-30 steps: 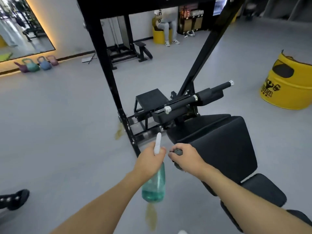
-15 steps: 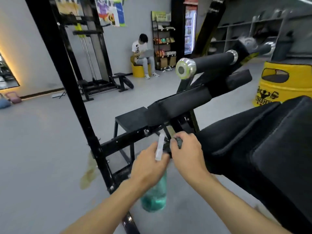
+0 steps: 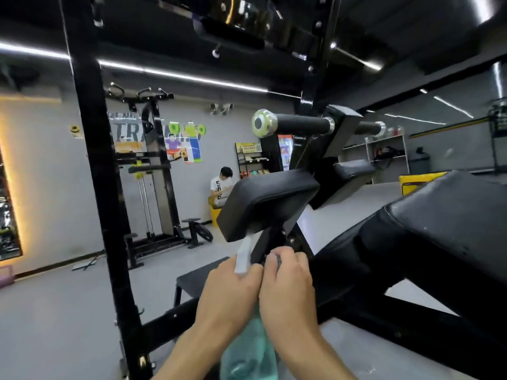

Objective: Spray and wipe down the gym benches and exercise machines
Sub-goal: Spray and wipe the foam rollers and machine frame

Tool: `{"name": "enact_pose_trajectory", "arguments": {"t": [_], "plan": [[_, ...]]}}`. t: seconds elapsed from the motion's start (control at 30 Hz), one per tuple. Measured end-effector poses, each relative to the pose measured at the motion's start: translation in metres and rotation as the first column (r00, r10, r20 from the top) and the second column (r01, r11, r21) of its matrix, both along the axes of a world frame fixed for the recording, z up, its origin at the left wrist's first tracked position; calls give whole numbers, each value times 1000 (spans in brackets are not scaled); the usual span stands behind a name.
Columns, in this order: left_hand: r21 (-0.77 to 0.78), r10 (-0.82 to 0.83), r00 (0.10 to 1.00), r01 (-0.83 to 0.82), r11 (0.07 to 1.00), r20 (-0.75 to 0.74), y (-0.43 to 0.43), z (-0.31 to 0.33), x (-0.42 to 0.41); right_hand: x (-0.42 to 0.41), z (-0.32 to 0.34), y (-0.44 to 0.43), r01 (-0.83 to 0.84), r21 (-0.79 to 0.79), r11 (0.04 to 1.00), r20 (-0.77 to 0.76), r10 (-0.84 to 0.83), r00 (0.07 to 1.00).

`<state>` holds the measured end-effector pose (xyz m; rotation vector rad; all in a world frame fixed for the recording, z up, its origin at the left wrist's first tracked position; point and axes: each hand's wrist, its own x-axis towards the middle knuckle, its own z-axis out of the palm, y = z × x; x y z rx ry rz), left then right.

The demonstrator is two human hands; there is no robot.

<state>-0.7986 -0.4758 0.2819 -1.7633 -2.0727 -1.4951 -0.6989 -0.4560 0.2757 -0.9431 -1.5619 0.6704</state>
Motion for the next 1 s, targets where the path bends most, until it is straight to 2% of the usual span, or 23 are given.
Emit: {"name": "enact_pose_trajectory", "arguments": {"t": [0.13,0.37,0.5,0.6,0.8,0.9,1.0], "plan": [[-53,-108,994,108,993,5,-8,4,-3,-3,-10,-4,16,31,999,-65,-14,998],[-3,-177,979,178,984,-103,-11,23,8,-6,-14,-8,31,104,994,-200,-9,980],[-17,-173,978,172,985,-115,-3,23,14,0,-15,-2,40,109,993,-183,-19,983],[17,-156,986,157,987,-59,4,15,12,2,-20,1,7,116,993,-123,7,992],[-116,-131,940,175,978,315,22,-33,-17,-8,-41,28,-92,-118,989,108,105,989],[-88,-126,927,167,982,352,26,-74,-29,-17,-67,40,-103,-221,970,228,154,961],[-166,-166,913,242,956,374,31,-111,-38,-27,-100,47,-97,-352,931,252,194,948]]}}
